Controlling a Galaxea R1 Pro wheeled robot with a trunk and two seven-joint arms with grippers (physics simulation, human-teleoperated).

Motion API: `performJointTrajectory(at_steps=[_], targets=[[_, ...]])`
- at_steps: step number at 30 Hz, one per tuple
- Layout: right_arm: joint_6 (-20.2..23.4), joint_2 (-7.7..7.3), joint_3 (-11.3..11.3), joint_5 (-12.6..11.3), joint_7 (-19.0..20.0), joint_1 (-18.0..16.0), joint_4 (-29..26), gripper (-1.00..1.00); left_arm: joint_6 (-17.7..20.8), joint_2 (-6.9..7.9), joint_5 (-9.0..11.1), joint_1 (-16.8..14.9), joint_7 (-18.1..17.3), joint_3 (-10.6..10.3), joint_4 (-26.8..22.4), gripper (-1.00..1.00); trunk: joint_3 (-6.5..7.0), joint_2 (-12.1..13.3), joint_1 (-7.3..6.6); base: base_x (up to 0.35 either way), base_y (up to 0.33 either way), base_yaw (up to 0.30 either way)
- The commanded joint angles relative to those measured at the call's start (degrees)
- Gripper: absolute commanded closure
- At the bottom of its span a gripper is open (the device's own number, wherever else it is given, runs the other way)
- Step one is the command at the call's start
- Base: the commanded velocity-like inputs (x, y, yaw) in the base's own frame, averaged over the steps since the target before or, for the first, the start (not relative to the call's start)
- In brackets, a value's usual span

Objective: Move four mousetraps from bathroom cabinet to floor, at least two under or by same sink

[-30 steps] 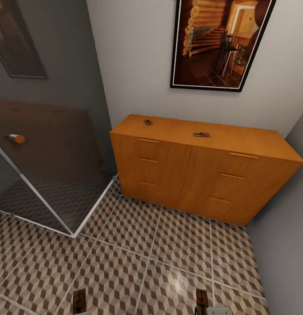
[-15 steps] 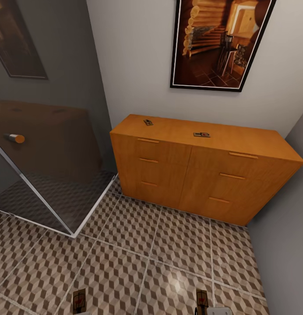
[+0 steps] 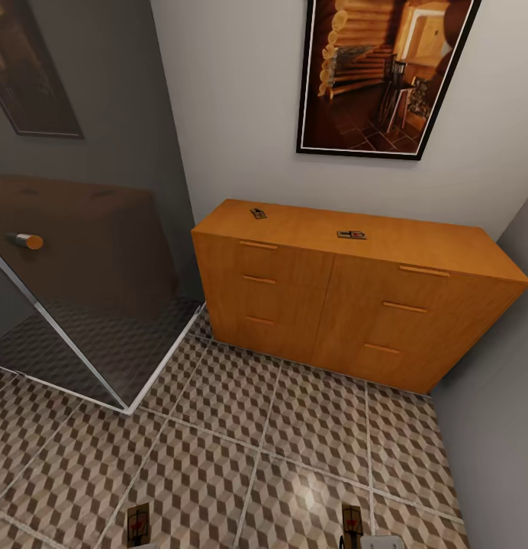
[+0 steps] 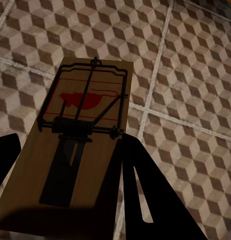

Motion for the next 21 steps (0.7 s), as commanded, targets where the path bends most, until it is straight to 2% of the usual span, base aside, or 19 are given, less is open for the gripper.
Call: performJointTrajectory(at_steps=[1, 21], targets=[[0.0, 0.00, 0.2, 0.4, -0.3, 0.0, 0.1, 1.00, -0.2, -0.03, 0.0, -0.1, 0.5, -0.5, 0.2, 1.00, -0.04, 0.0, 0.00, 0.000, 0.000, 0.000], [0.0, 0.00, 0.2, 0.4, -0.3, -0.1, 0.1, 1.00, -0.2, -0.03, 0.0, -0.1, 0.5, -0.5, 0.2, 1.00, -0.04, 0.0, 0.00, 0.000, 0.000, 0.000]])
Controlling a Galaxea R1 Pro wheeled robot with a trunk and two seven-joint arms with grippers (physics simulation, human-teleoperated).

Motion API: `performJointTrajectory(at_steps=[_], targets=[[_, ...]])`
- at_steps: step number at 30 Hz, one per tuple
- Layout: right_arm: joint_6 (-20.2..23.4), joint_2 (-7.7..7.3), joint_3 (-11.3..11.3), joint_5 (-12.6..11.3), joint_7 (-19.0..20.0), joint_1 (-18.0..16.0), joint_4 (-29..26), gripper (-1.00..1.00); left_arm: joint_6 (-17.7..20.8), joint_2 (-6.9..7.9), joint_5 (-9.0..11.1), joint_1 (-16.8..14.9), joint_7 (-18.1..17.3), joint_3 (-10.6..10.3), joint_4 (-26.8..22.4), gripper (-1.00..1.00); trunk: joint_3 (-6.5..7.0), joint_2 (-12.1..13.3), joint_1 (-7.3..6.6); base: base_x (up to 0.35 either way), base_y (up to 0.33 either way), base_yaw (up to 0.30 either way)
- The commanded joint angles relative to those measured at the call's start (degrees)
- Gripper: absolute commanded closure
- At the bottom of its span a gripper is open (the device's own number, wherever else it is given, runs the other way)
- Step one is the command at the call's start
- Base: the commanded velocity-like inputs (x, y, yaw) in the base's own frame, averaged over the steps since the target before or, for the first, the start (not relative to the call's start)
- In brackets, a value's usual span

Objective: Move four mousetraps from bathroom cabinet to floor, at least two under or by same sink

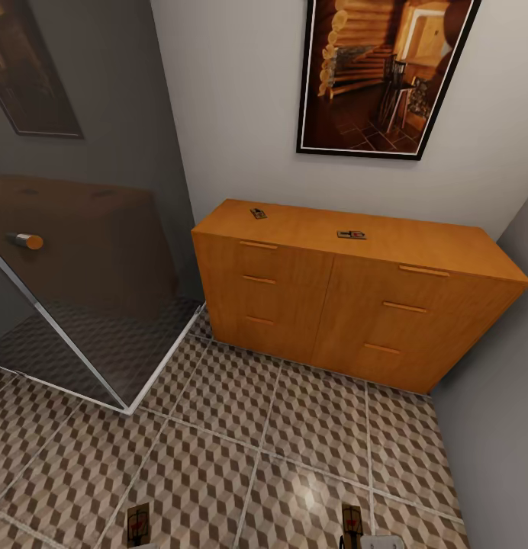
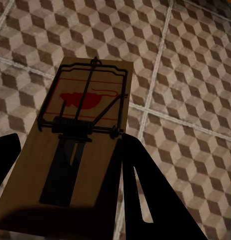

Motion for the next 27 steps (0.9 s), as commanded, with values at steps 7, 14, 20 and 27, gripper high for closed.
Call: performJointTrajectory(at_steps=[7, 14, 20, 27], targets=[[0.0, 0.01, 0.2, 0.4, -0.3, 0.0, 0.1, 1.00, -0.2, -0.03, 0.0, -0.1, 0.5, -0.5, 0.2, 1.00, -0.04, 0.0, 0.00, 0.000, 0.000, 0.000], [0.0, 0.01, 0.2, 0.4, -0.3, 0.0, 0.1, 1.00, -0.2, -0.03, 0.0, -0.1, 0.5, -0.5, 0.2, 1.00, -0.04, 0.0, 0.00, 0.000, 0.000, 0.000], [0.0, 0.01, 0.2, 0.4, -0.3, 0.0, 0.1, 1.00, -0.2, -0.03, 0.0, 0.0, 0.5, -0.5, 0.2, 1.00, -0.04, 0.0, 0.00, 0.000, 0.000, 0.000], [0.0, 0.01, 0.2, 0.4, -0.3, 0.0, 0.1, 1.00, -0.2, -0.03, 0.0, 0.0, 0.5, -0.5, 0.2, 1.00, -0.04, 0.0, 0.00, 0.000, 0.000, 0.000]])
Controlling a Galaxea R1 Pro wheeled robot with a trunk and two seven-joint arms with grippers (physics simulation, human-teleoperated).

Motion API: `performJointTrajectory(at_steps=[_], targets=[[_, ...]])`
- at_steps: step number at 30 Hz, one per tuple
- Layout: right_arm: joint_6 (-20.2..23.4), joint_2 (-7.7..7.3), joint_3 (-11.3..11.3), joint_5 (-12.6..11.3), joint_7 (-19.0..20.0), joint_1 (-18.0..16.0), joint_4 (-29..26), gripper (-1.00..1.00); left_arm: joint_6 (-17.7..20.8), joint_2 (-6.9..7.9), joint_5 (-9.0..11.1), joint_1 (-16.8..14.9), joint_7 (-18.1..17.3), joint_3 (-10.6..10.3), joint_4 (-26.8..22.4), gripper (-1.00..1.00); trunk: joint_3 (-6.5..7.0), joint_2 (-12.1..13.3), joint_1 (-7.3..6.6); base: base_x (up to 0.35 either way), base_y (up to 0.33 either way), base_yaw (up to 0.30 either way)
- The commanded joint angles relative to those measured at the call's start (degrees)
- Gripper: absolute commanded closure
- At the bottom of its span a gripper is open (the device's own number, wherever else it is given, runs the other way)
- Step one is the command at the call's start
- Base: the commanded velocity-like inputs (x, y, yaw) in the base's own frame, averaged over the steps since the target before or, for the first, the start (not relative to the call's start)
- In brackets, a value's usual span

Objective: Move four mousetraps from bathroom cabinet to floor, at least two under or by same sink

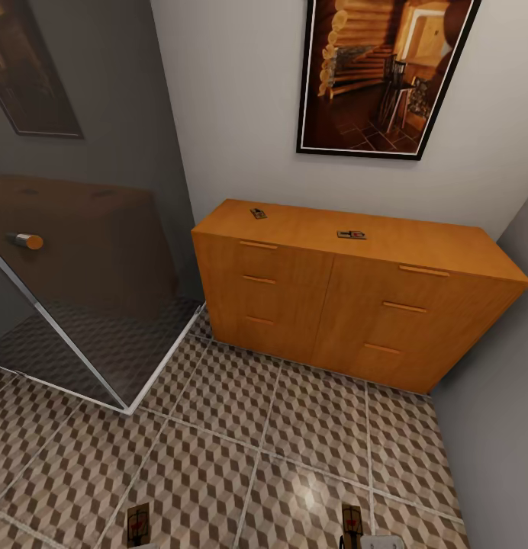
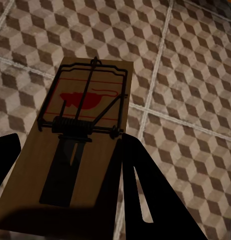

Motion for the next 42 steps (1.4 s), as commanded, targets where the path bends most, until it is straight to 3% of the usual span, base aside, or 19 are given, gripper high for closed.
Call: performJointTrajectory(at_steps=[1, 42], targets=[[0.0, 0.01, 0.2, 0.4, -0.3, -0.1, 0.1, 1.00, -0.2, -0.03, 0.0, -0.1, 0.5, -0.5, 0.2, 1.00, -0.04, 0.0, 0.00, 0.000, 0.000, 0.000], [0.0, 0.01, 0.2, 0.4, -0.3, 0.0, 0.1, 1.00, -0.2, -0.03, 0.0, -0.1, 0.5, -0.5, 0.2, 1.00, -0.04, 0.0, 0.00, 0.000, 0.000, 0.000]])
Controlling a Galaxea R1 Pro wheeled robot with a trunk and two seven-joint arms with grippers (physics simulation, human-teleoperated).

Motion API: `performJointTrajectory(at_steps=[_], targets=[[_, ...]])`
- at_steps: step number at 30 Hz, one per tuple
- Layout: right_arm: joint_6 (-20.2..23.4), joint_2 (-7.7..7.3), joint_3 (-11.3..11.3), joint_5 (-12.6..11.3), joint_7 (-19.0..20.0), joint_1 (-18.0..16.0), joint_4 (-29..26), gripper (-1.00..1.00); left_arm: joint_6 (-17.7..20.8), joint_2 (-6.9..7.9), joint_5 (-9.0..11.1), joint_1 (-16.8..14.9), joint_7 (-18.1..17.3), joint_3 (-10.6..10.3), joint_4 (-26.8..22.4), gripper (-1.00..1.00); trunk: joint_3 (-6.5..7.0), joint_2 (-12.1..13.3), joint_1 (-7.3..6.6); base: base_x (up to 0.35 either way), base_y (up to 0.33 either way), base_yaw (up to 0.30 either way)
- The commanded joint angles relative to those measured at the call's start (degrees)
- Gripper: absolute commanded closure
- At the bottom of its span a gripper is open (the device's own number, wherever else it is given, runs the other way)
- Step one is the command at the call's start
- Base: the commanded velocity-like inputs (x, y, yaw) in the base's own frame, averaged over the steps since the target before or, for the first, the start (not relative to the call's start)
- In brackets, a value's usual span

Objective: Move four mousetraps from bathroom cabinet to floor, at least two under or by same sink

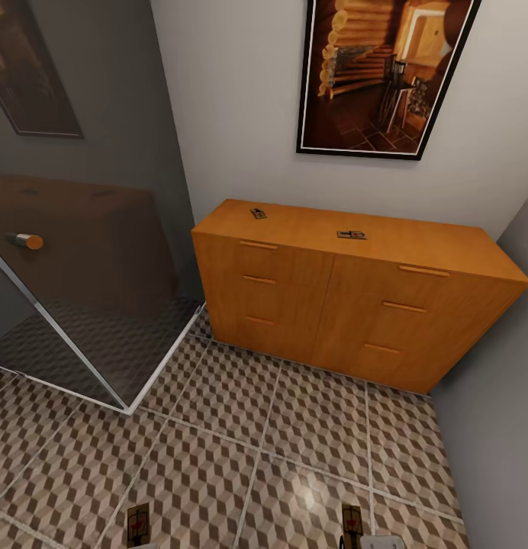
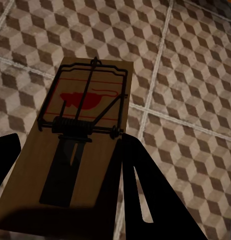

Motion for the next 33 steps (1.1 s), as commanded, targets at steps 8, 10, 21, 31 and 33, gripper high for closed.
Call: performJointTrajectory(at_steps=[8, 10, 21, 31, 33], targets=[[0.0, 0.01, 0.2, 0.4, -0.3, -0.1, 0.1, 1.00, -0.2, -0.03, 0.0, -0.1, 0.5, -0.5, 0.2, 1.00, -0.04, 0.0, 0.00, 0.000, 0.000, 0.000], [0.0, 0.01, 0.2, 0.4, -0.3, 0.0, 0.1, 1.00, -0.2, -0.03, 0.0, -0.1, 0.5, -0.5, 0.2, 1.00, -0.04, 0.0, 0.00, 0.000, 0.000, 0.000], [0.0, 0.01, 0.2, 0.4, -0.3, 0.0, 0.1, 1.00, -0.2, -0.03, 0.0, -0.1, 0.5, -0.5, 0.2, 1.00, -0.04, 0.0, 0.00, 0.000, 0.000, 0.000], [0.0, 0.01, 0.2, 0.4, -0.3, 0.0, 0.1, 1.00, -0.2, -0.03, 0.0, -0.1, 0.5, -0.5, 0.2, 1.00, -0.04, 0.0, 0.00, 0.000, 0.000, 0.000], [0.0, 0.01, 0.2, 0.4, -0.3, 0.0, 0.1, 1.00, -0.2, -0.03, 0.0, -0.1, 0.5, -0.5, 0.2, 1.00, -0.04, 0.0, 0.00, 0.000, 0.000, 0.000]])
